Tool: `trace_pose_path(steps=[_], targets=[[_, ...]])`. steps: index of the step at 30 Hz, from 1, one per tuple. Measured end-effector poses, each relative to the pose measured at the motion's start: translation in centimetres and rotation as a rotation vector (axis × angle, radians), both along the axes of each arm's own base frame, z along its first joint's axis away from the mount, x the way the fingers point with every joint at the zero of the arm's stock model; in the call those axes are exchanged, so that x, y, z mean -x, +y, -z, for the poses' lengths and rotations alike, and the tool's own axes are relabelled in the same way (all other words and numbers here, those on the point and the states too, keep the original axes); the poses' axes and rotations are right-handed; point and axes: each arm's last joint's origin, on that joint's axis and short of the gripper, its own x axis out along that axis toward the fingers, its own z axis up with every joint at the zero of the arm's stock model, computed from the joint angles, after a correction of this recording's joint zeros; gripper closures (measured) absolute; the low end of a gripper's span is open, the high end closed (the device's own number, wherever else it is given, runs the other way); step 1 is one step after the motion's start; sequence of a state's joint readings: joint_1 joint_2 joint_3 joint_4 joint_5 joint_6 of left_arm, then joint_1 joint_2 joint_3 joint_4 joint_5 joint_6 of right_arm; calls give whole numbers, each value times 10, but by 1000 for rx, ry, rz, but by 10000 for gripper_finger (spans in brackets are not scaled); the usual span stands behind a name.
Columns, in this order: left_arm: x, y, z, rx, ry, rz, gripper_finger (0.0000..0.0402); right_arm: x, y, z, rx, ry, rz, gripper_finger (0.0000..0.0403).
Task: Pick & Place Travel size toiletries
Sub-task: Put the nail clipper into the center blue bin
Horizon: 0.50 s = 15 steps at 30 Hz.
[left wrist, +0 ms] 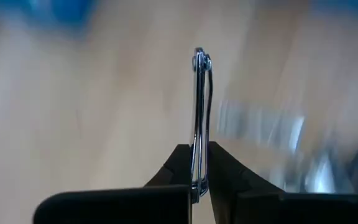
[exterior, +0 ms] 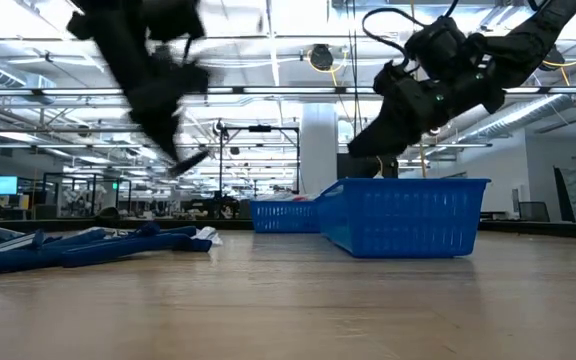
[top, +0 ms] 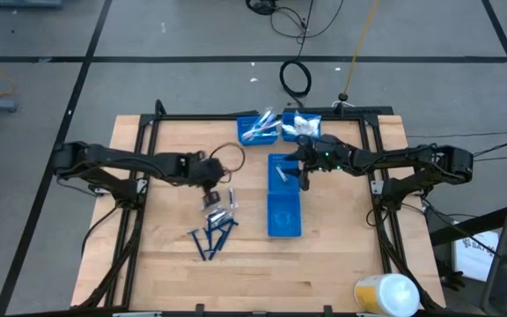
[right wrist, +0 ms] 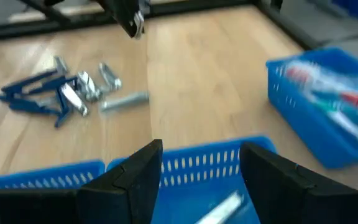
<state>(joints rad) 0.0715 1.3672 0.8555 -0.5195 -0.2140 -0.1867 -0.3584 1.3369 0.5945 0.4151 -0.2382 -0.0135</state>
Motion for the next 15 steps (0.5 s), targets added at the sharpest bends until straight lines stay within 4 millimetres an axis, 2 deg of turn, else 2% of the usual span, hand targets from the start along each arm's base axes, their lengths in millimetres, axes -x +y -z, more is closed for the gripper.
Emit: trace_pose_path(steps=[2,8,15], targets=[[-8,2,-13,-67,-133,50,390,-1,-1,-4,16,-40,0,198],[-33,8,-30,-216,-394,213,371,-6,2,-14,53,-148,-13,202],[-57,29,-20,-221,-537,284,392,-13,18,-24,90,-246,-82,202]])
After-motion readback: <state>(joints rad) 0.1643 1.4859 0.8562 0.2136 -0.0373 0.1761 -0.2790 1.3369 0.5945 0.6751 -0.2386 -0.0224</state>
